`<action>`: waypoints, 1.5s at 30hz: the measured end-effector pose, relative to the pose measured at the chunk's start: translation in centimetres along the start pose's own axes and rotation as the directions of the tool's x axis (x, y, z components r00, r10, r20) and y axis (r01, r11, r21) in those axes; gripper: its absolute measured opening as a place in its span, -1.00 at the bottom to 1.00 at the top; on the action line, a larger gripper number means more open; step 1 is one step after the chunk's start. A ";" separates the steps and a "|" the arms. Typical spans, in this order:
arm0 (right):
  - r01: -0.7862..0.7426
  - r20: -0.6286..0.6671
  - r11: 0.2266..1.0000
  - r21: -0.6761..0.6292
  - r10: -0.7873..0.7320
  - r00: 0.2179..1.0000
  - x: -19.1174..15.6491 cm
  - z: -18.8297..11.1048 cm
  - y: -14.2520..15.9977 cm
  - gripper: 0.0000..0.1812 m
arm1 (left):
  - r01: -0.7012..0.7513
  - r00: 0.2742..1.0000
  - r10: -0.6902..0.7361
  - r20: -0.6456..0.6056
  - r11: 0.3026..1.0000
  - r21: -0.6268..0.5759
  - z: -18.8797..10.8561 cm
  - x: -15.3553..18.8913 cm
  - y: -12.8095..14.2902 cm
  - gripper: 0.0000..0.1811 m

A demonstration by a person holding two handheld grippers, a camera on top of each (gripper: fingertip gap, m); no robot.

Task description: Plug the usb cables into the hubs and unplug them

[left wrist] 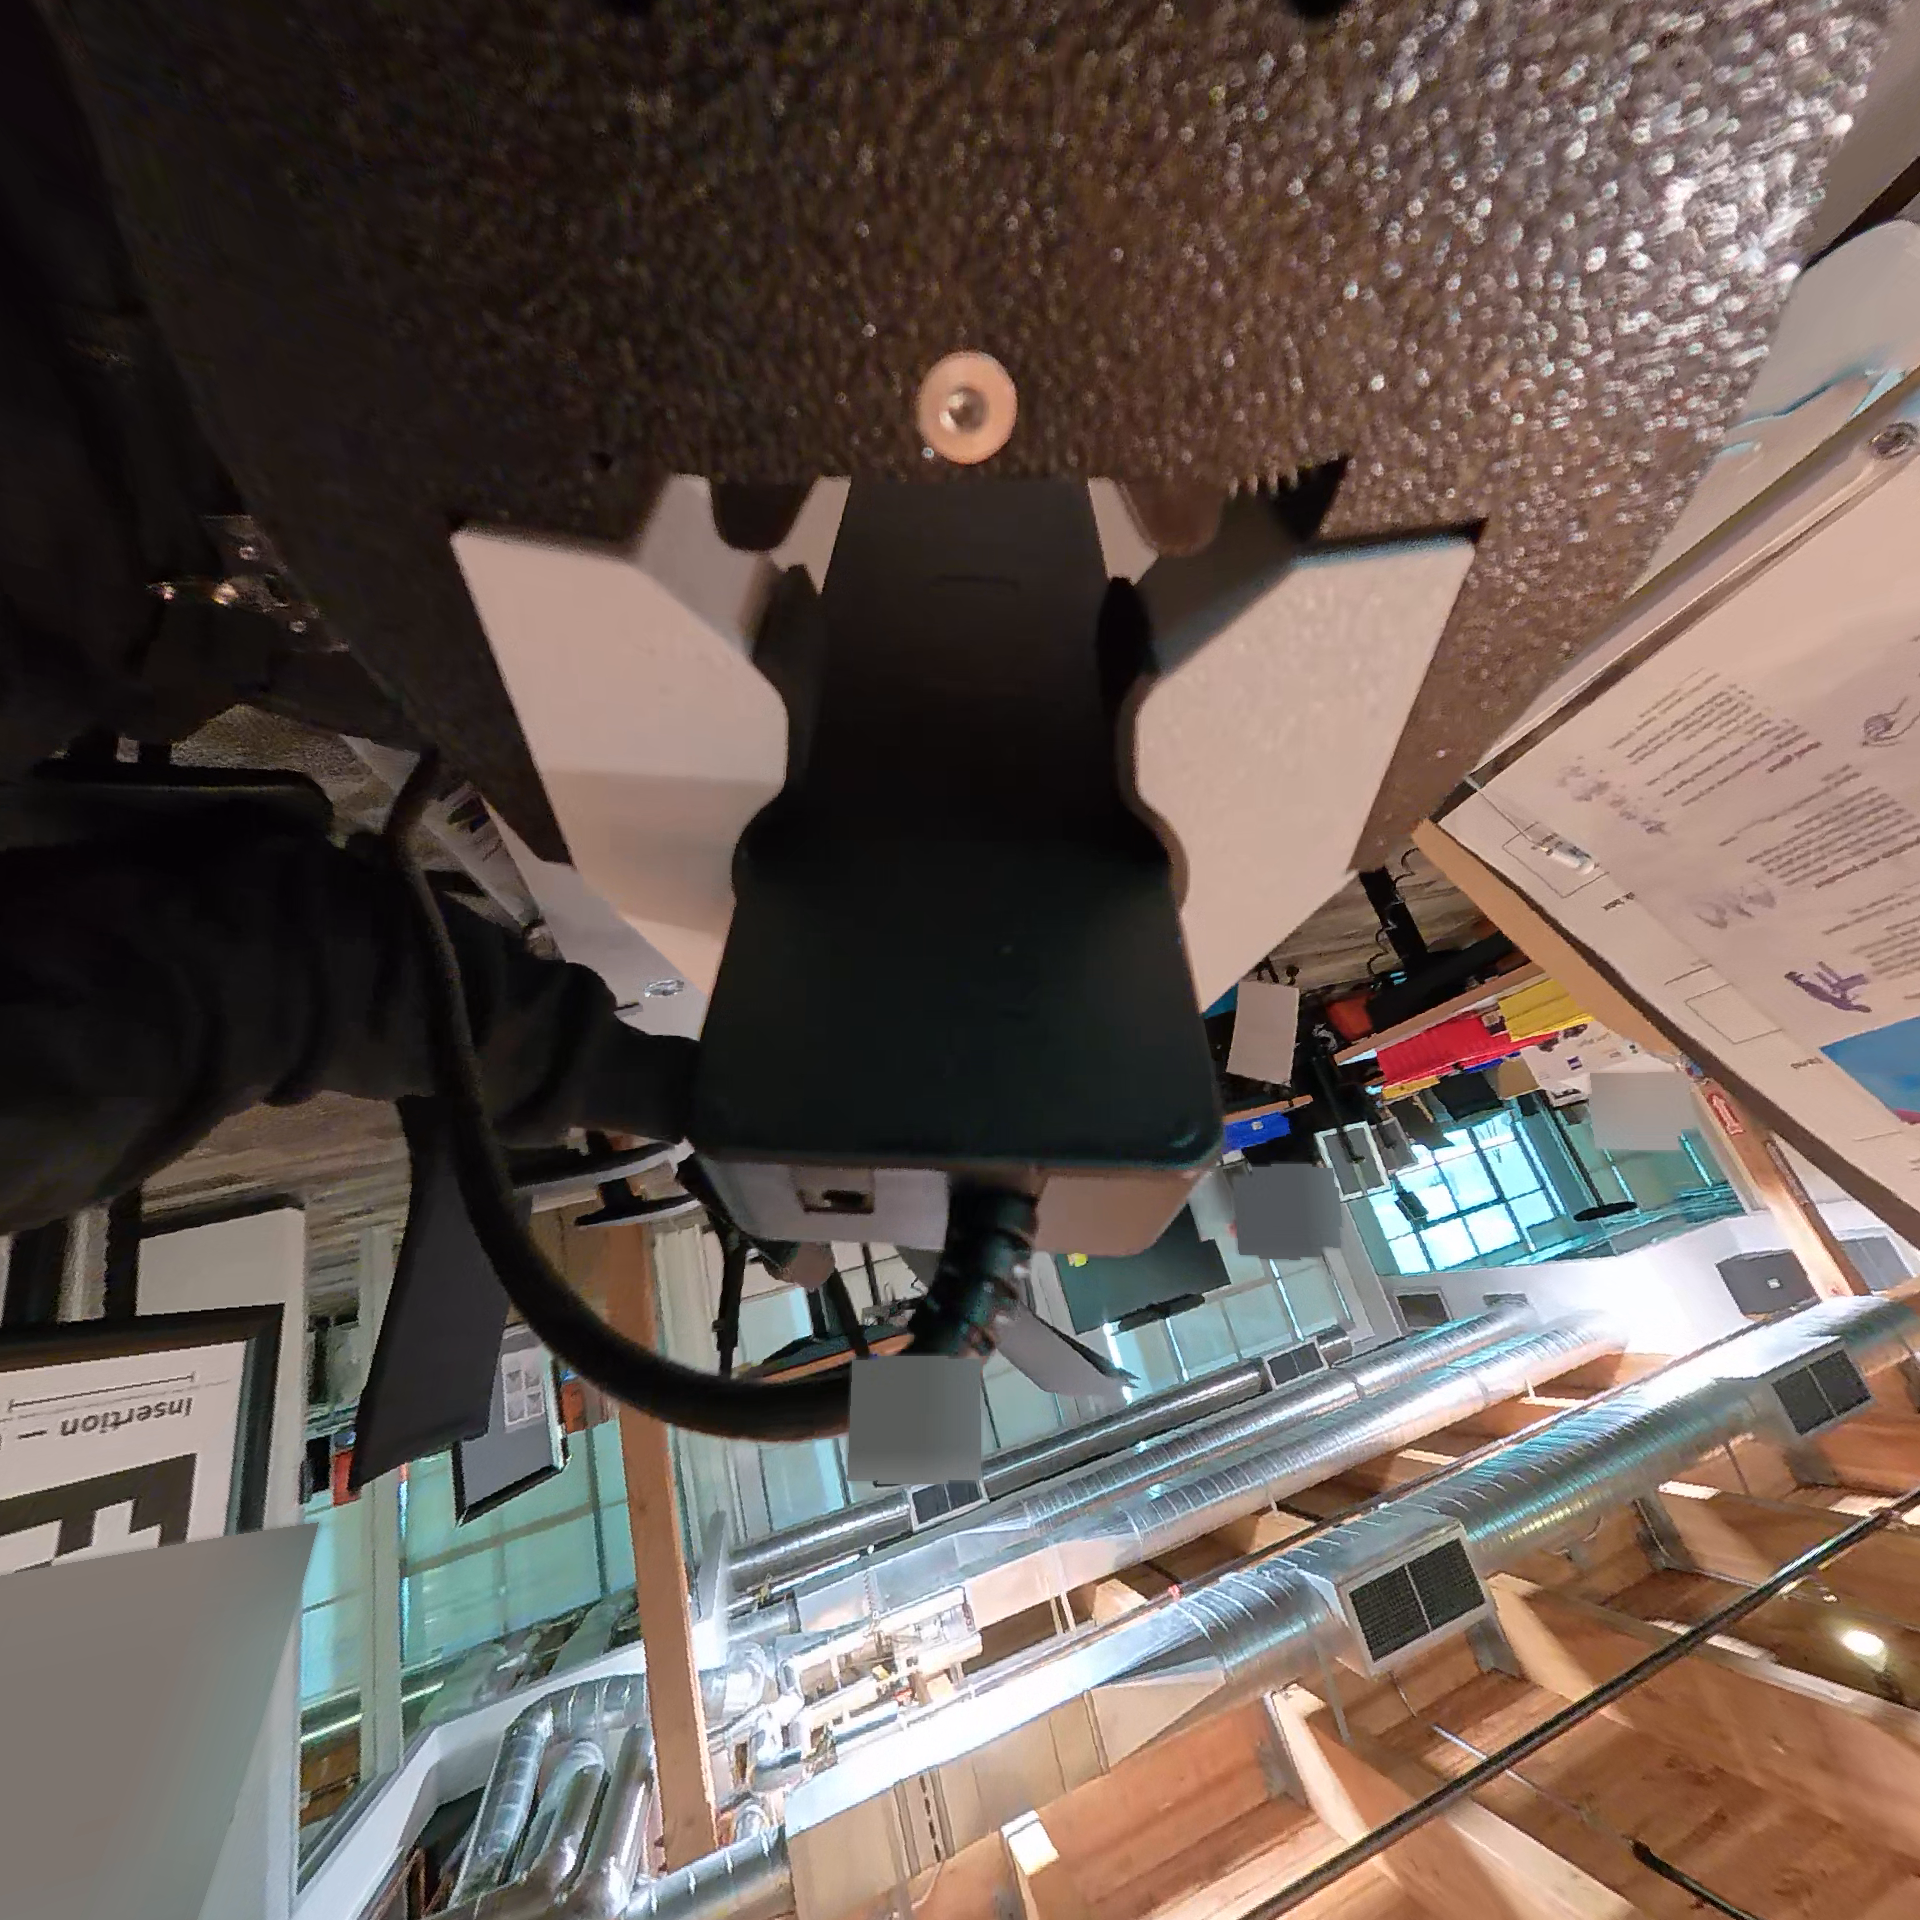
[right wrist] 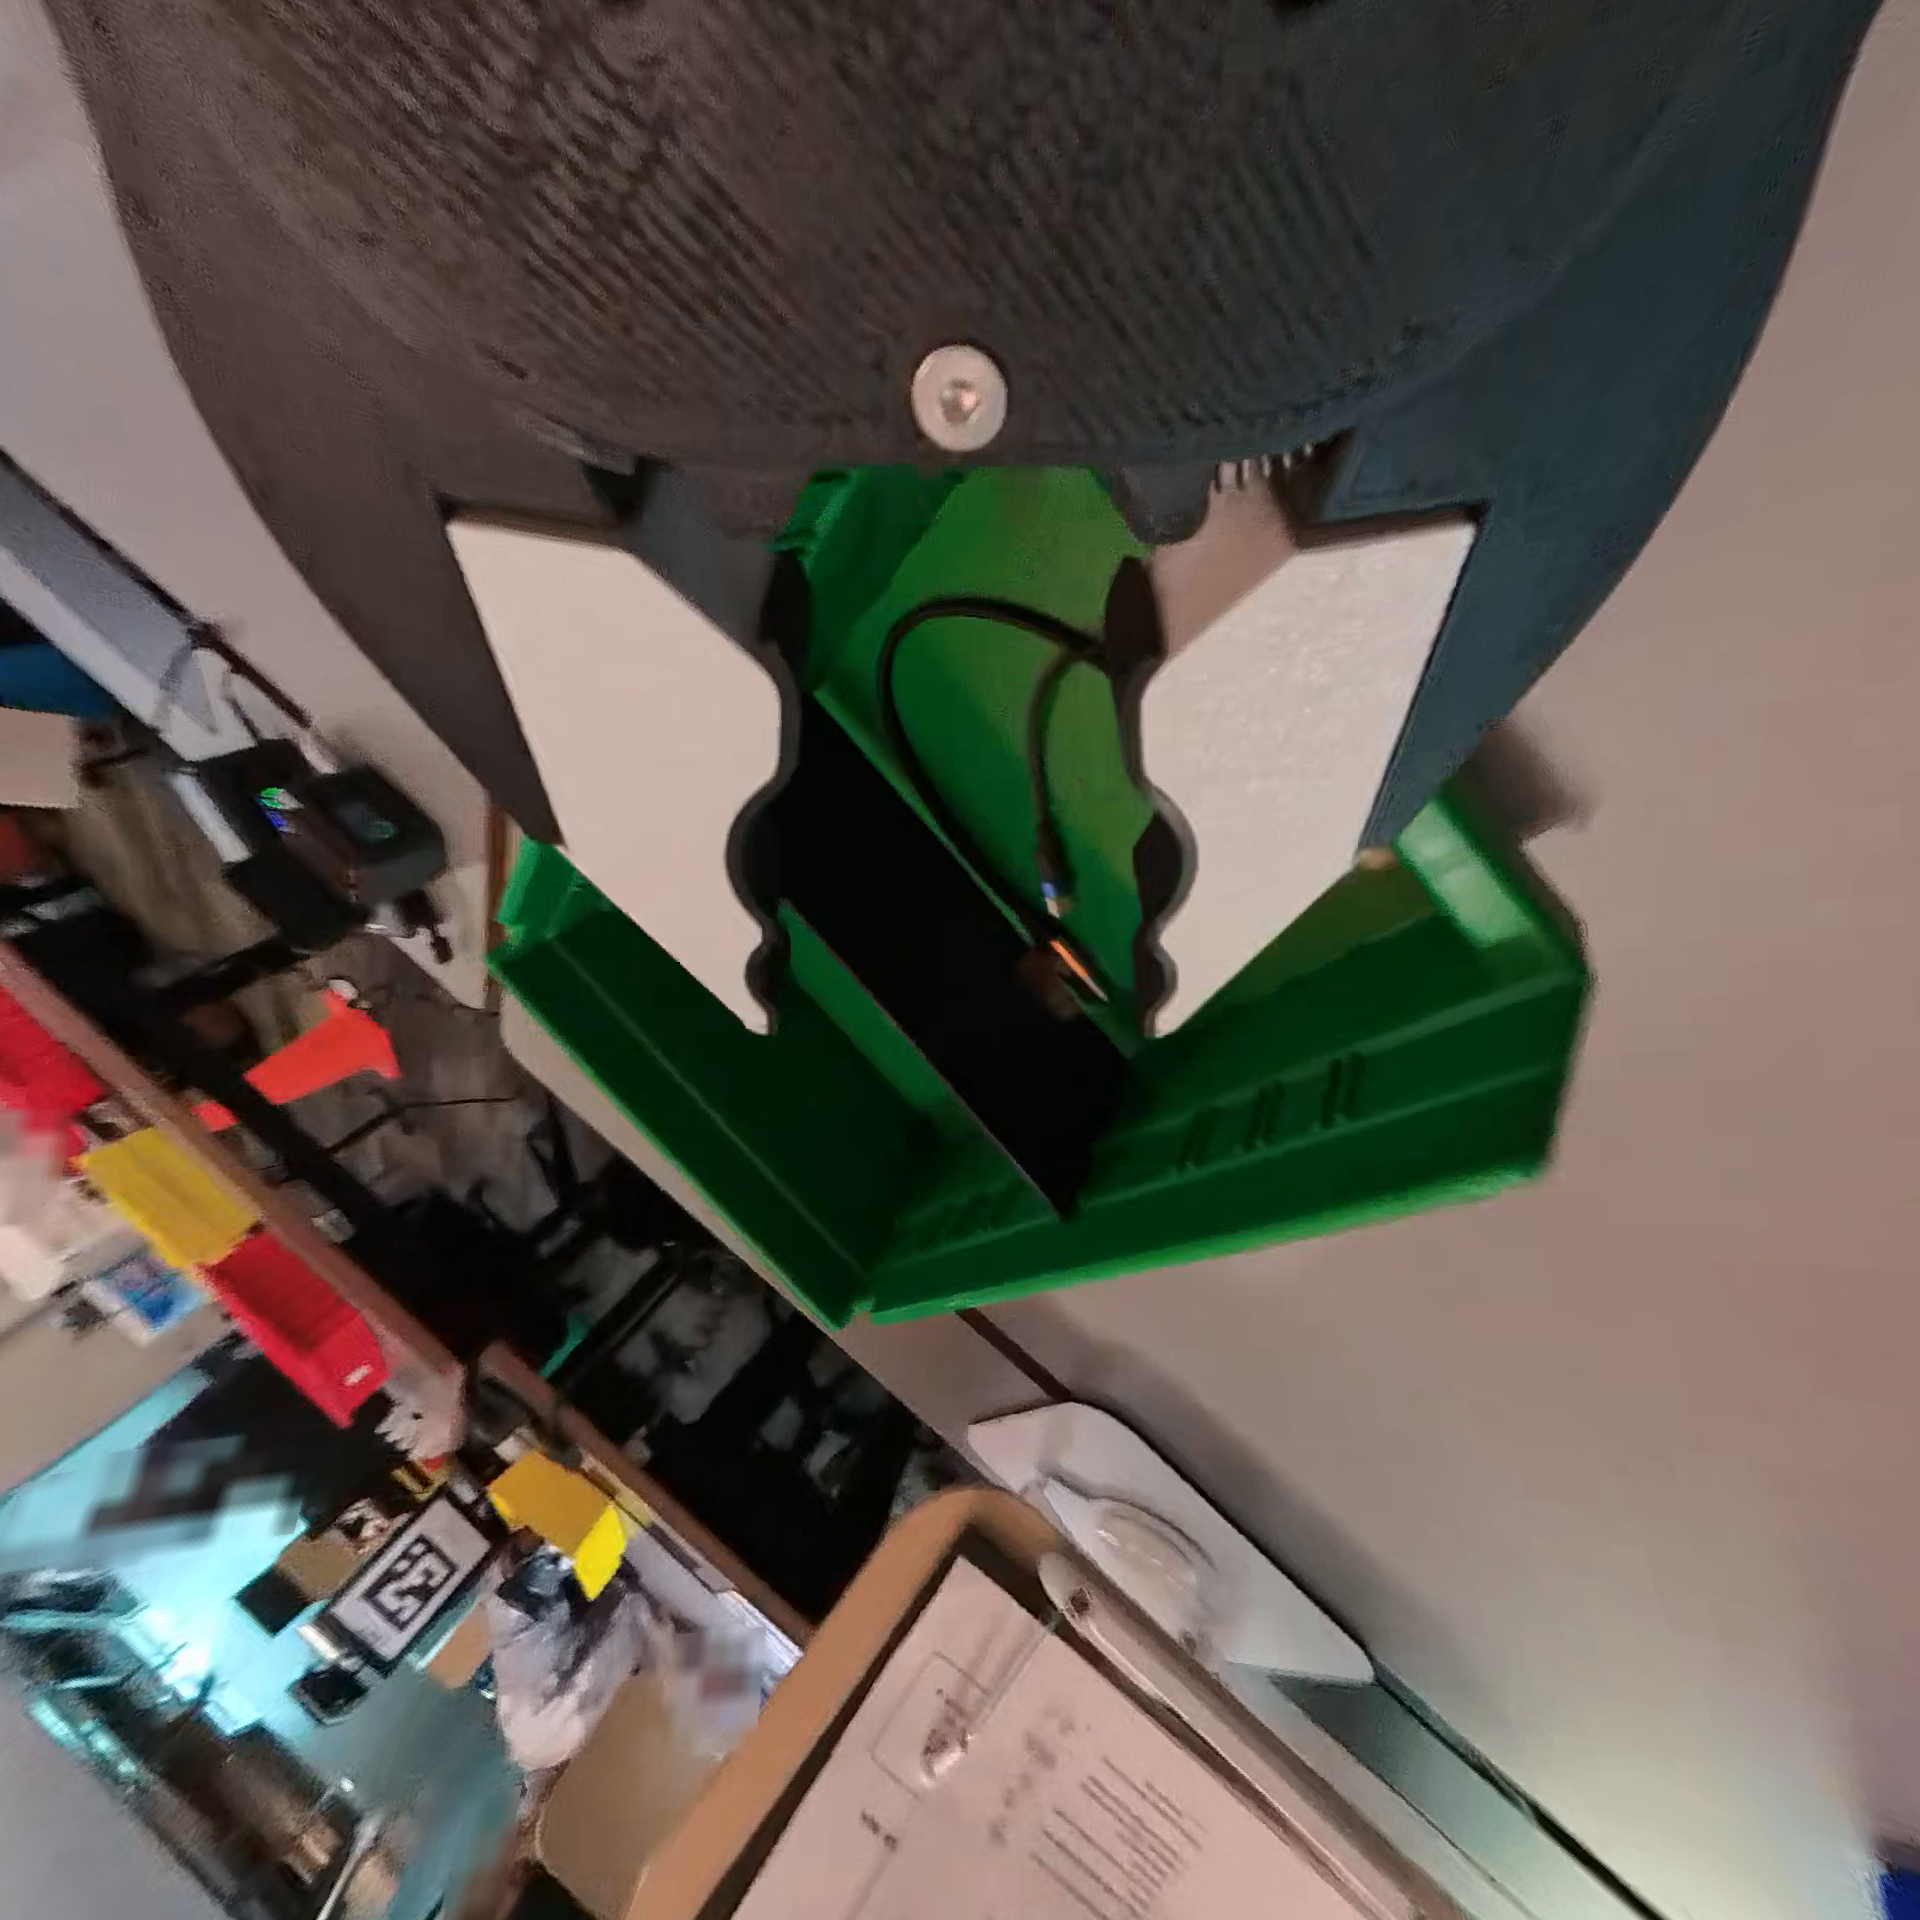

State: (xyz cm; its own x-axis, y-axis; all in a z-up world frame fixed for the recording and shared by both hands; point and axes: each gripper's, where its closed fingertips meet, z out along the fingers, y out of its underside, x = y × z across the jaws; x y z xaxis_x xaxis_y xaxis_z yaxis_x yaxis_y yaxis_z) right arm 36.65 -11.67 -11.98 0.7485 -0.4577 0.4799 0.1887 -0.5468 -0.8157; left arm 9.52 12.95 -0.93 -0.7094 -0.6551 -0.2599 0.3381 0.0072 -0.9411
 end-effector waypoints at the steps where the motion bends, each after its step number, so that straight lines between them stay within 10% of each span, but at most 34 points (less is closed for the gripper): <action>1: -0.049 0.041 0.998 0.032 0.047 0.998 -0.8 -0.6 -1.0 -0.25 | 0.009 1.000 -0.009 -0.016 1.000 0.012 0.0 0.2 -0.1 -0.32; 10: -0.164 0.563 0.929 0.332 -0.056 0.825 -23.4 -1.1 -15.7 -0.08 | 0.047 0.986 -0.032 -0.164 0.995 0.091 1.8 3.0 -0.5 -0.32; 21: -0.142 0.678 0.873 0.466 -0.250 0.692 -32.5 -3.0 -19.7 -0.27 | 0.016 0.931 0.000 -0.366 0.999 0.041 3.7 7.9 0.8 -0.32; 28: -0.010 0.592 0.869 0.495 -0.329 0.736 -31.4 -2.9 -19.1 -0.43 | -0.067 0.945 0.057 -0.323 0.998 -0.018 3.9 7.9 1.4 -0.31; 33: 0.022 0.444 0.828 0.560 -0.323 0.836 -26.3 -4.0 -21.4 -0.43 | -0.163 0.987 0.158 -0.040 0.963 -0.213 3.6 2.7 3.3 0.21; 38: -0.005 0.299 0.785 0.620 -0.230 0.926 -18.0 -6.2 -25.0 -0.45 | -0.202 0.951 0.244 0.191 0.955 -0.218 1.9 -1.6 2.7 0.06; 45: 0.500 -0.118 0.731 0.465 -0.509 0.853 -12.1 -7.5 -27.1 -0.44 | -0.133 0.938 0.209 0.276 0.953 -0.271 0.3 -4.2 4.5 -0.02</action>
State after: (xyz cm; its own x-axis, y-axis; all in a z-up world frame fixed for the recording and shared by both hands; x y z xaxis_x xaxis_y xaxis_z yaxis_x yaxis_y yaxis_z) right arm 17.73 3.41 6.77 0.4676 -0.1946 0.8622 0.8075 -0.3026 -0.5063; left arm 14.23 15.47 -3.99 -0.4238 -0.8217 -0.3809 0.2489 0.2987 -0.9213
